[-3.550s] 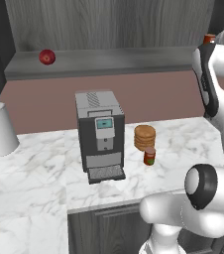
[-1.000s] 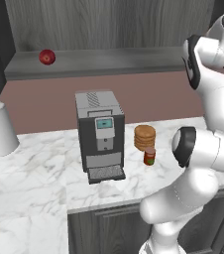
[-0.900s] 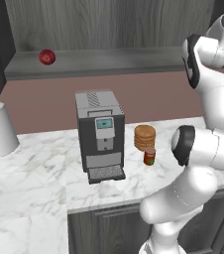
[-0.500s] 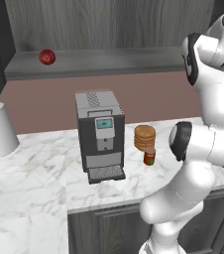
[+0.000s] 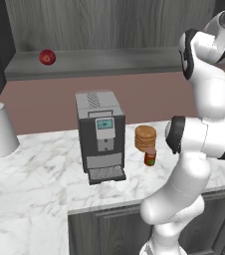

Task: Pick the cans from the counter and place them in their designated side in the cabinet.

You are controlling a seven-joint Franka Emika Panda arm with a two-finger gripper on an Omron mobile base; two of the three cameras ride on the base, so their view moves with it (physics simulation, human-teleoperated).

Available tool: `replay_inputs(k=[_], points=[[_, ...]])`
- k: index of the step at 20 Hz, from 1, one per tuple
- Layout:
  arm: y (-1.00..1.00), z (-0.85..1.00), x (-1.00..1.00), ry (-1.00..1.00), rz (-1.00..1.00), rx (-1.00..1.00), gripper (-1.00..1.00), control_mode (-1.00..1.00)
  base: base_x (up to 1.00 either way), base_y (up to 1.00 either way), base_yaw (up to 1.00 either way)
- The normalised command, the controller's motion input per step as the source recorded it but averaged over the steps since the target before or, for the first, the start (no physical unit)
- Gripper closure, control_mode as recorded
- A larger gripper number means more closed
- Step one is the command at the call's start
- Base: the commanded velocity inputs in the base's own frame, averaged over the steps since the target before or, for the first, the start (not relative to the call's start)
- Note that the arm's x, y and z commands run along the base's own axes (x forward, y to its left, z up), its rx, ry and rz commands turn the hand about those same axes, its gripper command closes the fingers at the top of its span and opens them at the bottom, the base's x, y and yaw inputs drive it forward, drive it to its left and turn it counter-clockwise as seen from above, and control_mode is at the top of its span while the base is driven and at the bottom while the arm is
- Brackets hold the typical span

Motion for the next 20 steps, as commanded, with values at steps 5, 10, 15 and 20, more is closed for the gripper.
replay_inputs(k=[5, 10, 15, 20], points=[[-0.13, 0.06, 0.03, -0.14, 0.01, 0.0, -1.0, -1.0, 0.0, 0.0, 0.0], [0.01, 0.03, -0.14, -0.11, 0.03, 0.0, -1.0, -1.0, 0.0, 0.0, 0.0], [0.16, 0.0, -0.5, -0.11, 0.03, 0.0, -1.0, -1.0, 0.0, 0.0, 0.0], [0.41, -0.01, -0.7, -0.04, 0.01, 0.0, -1.0, -1.0, 0.0, 0.0, 0.0]])
